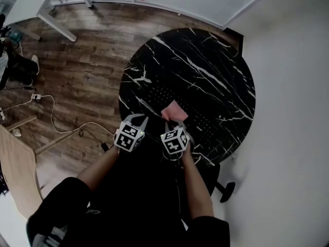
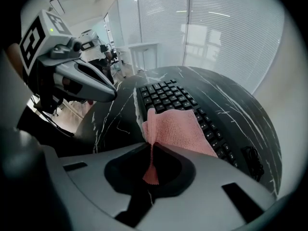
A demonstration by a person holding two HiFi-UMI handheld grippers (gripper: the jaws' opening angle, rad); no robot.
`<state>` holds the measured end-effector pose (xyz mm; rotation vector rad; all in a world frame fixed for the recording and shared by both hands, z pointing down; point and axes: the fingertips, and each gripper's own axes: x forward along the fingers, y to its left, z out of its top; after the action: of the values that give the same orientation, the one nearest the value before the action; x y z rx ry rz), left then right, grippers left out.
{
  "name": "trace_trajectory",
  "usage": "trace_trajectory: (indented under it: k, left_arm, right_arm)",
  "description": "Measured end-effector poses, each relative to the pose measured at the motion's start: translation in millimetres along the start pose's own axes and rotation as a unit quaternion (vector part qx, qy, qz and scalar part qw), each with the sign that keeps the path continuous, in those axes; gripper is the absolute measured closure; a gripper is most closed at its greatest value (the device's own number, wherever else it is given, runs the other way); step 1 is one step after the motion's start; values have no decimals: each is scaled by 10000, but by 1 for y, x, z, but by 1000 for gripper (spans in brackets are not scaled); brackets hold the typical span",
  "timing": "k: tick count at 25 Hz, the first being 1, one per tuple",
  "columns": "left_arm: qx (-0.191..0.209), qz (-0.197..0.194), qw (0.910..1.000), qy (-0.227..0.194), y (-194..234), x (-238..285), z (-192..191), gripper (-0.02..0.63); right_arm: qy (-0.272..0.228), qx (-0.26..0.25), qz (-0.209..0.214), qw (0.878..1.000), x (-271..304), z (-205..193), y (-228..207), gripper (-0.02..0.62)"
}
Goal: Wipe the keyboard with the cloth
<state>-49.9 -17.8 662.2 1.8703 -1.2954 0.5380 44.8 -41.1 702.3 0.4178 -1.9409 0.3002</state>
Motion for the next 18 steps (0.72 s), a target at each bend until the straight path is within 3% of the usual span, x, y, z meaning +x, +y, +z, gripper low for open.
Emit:
trace_trajectory:
  k: [4, 10, 15, 18]
  left_arm:
    - [14, -27, 10000, 23, 5, 5, -2, 609]
    - [-50, -59, 10000, -20, 17, 6, 7, 609]
    - [-80, -69, 9999, -34, 35, 7, 18, 609]
    - [-65, -37, 9999, -89, 52, 6, 26, 609]
  right_arm:
    - [65, 69, 155, 9998, 7, -3, 13, 586]
    - [275, -298, 180, 9990, 10, -2, 20, 586]
    - [-92, -196, 142, 9997, -23, 38, 16, 586]
    - [-220, -461, -262, 9983, -43, 72, -2, 586]
